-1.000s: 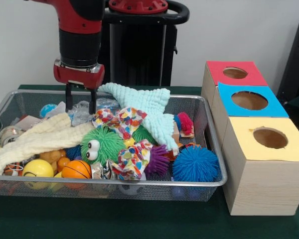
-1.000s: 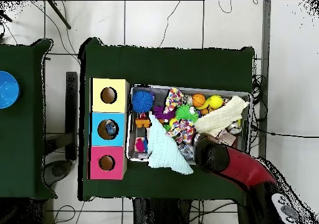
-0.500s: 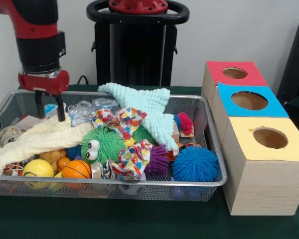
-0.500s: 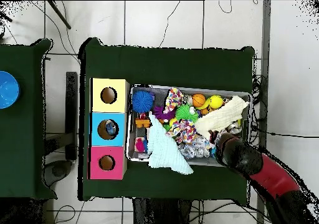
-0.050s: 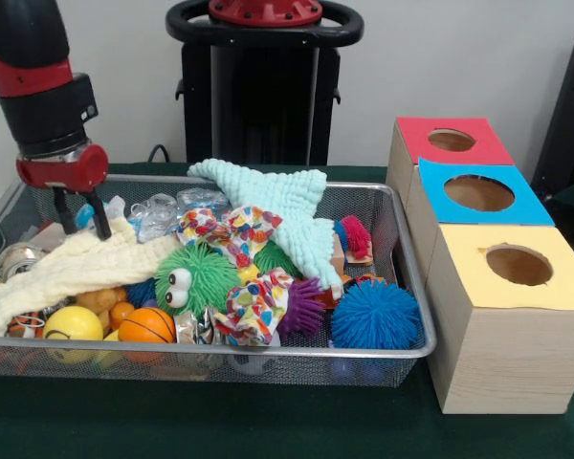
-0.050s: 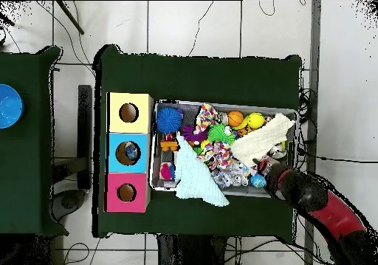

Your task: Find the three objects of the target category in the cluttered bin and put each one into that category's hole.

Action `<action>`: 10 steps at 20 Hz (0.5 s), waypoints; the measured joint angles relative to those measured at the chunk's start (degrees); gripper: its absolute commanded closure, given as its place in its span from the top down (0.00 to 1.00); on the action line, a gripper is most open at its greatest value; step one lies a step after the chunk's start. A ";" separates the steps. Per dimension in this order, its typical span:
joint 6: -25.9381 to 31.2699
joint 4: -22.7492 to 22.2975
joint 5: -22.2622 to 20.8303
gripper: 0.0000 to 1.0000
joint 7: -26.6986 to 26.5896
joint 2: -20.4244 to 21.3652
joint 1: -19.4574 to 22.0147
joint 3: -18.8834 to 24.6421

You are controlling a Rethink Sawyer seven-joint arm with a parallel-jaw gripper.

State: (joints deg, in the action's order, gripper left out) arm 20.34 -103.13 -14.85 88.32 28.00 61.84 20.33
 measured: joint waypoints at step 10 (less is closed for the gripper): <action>7.86 2.64 -2.21 1.00 -0.01 -3.23 5.44 7.93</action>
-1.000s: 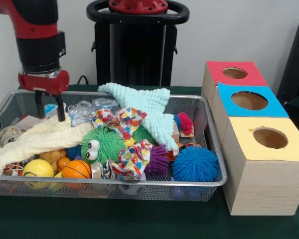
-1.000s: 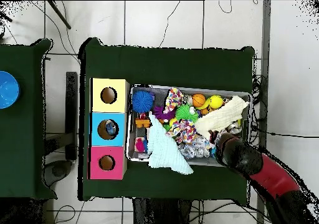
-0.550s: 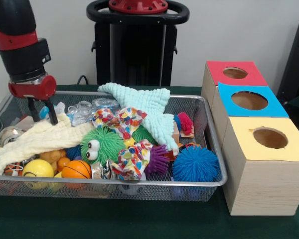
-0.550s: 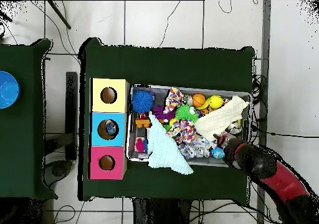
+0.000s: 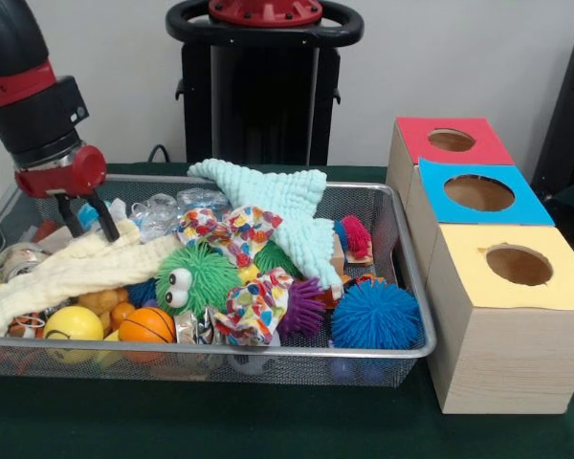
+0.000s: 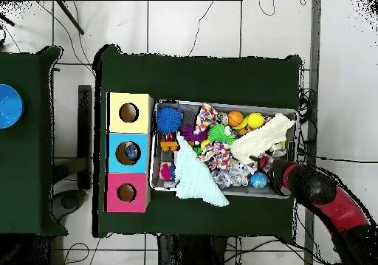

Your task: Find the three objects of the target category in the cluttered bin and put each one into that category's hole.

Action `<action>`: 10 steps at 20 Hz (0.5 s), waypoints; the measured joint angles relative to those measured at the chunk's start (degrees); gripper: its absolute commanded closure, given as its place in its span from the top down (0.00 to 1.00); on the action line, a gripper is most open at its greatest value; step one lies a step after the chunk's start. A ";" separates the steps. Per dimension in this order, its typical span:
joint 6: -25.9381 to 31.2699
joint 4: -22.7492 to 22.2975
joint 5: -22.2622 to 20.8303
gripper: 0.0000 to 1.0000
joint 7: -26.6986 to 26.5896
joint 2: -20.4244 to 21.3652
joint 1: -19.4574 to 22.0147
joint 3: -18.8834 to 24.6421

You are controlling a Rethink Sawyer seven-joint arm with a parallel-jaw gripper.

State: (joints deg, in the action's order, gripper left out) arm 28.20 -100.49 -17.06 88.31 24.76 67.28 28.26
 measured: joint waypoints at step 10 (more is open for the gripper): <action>1.06 0.35 -2.33 1.00 0.00 -5.84 2.57 6.90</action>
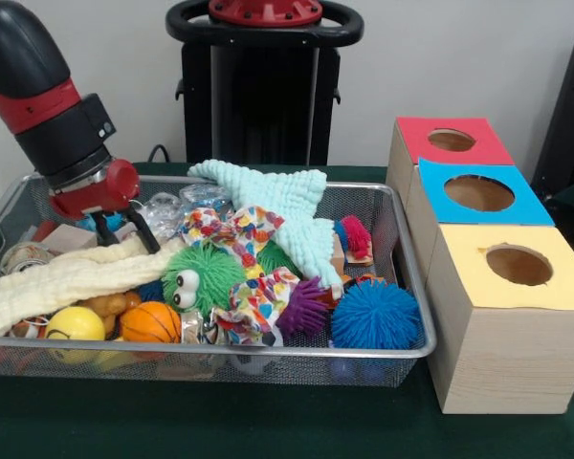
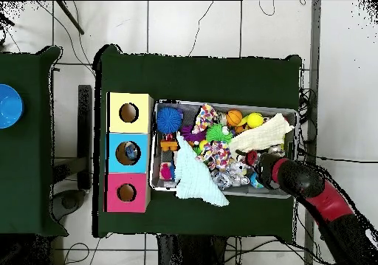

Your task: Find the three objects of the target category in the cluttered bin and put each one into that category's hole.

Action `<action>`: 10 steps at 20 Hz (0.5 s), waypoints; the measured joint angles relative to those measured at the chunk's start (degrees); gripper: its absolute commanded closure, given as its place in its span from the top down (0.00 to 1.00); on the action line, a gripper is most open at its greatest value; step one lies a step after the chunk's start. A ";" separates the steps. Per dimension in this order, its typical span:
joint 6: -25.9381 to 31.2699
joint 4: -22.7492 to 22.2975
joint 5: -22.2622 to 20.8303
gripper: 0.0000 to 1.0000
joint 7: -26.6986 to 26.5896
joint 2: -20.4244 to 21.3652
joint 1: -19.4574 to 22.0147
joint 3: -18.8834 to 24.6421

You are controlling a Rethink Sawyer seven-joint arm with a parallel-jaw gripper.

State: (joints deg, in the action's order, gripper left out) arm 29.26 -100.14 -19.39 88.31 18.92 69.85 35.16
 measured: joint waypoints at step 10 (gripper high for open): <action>0.24 0.00 -2.48 1.00 0.00 -1.72 1.30 2.77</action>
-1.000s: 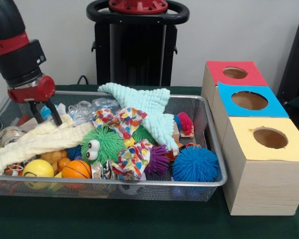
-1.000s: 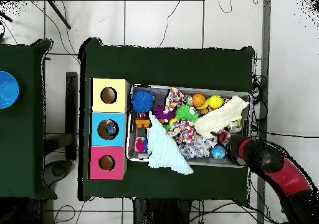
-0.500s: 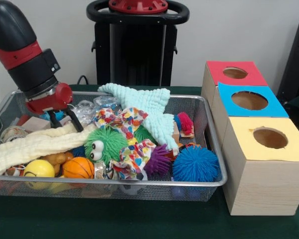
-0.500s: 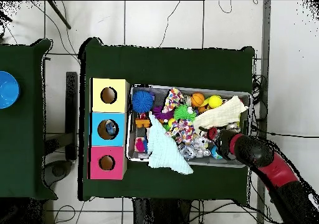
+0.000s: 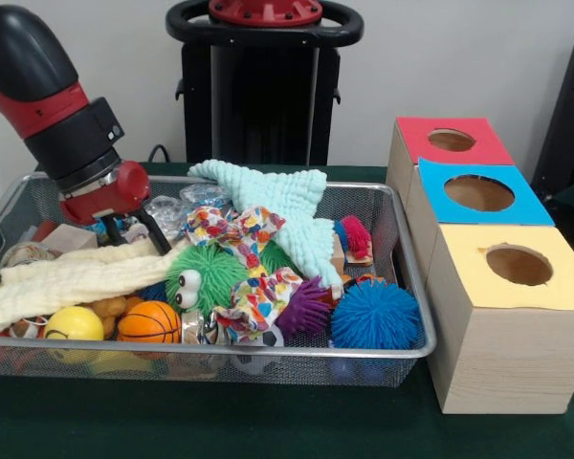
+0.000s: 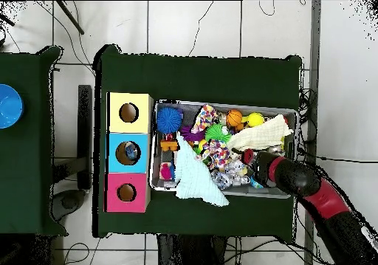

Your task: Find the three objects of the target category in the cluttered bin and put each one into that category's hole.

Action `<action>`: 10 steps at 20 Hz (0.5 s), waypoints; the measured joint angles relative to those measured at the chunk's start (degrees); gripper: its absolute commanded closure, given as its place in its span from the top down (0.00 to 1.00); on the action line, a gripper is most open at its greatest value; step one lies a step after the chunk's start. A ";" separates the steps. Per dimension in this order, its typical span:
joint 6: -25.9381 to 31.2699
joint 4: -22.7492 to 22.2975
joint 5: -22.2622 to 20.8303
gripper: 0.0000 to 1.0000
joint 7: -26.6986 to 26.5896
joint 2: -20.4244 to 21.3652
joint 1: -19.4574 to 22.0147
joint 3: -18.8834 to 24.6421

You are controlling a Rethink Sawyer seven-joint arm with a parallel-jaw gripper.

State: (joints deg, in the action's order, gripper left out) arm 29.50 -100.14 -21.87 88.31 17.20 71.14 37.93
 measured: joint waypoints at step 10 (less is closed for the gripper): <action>0.02 -0.02 -1.73 1.00 0.00 -0.08 0.38 0.75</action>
State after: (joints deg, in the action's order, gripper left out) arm 29.52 -100.16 -23.60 88.31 17.12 71.52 38.68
